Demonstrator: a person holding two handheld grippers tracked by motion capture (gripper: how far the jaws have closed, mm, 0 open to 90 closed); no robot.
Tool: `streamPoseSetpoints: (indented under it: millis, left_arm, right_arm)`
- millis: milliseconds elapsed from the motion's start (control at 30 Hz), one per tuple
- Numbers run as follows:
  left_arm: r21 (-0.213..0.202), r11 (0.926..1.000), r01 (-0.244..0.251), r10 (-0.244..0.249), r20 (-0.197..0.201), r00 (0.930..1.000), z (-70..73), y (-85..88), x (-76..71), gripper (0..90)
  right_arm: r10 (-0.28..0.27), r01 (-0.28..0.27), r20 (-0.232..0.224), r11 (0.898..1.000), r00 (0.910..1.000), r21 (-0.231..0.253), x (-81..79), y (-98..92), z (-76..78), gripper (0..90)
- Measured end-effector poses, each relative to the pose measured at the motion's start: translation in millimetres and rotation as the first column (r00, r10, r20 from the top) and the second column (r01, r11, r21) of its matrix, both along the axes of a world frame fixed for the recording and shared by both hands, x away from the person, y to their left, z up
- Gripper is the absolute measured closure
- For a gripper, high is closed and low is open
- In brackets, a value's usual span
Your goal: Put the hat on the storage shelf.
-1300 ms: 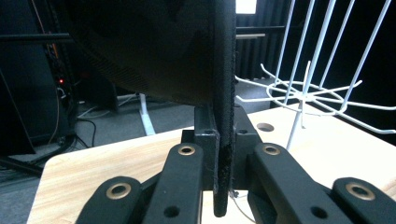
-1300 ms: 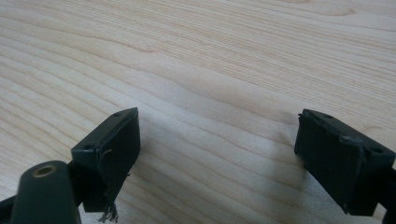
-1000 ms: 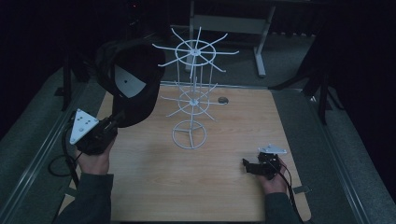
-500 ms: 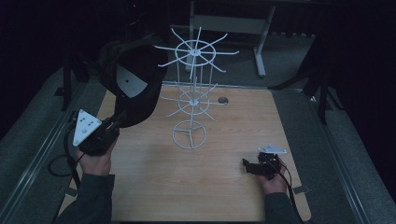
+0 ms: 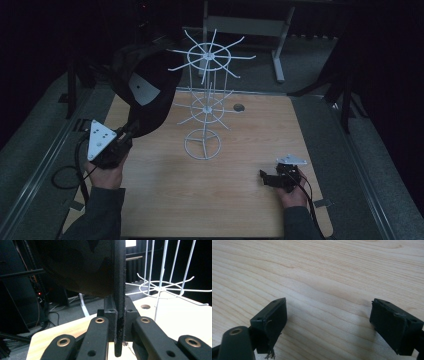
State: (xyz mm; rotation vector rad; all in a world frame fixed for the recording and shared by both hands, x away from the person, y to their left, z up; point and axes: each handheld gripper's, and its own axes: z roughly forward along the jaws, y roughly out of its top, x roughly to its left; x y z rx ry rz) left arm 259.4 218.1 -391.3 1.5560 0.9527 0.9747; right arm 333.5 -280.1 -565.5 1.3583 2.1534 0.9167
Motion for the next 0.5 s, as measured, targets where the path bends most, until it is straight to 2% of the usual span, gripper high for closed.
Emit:
streamPoseSetpoints:
  millis: [200, 333, 500]
  left_arm:
    - [0.022, 0.9998, -0.004, 0.004, 0.001, 1.0000, -1.9, -2.3, 1.6, 86.0]
    - [0.056, 0.9984, 0.006, -0.006, -0.002, 1.0000, -5.2, -8.6, 2.9, 86.0]
    - [0.068, 0.9976, 0.015, -0.015, -0.003, 0.9999, -7.3, -13.8, 3.7, 85.9]
  right_arm:
    - [0.001, -0.001, 0.001, 1.000, 1.0000, -0.001, 0.0, -0.1, 0.0, 14.2]
    - [0.000, 0.000, -0.001, 1.000, 1.0000, 0.000, 0.0, 0.0, 0.0, 14.2]
    - [0.001, -0.001, -0.001, 1.000, 1.0000, 0.000, 0.0, 0.0, 0.0, 14.2]
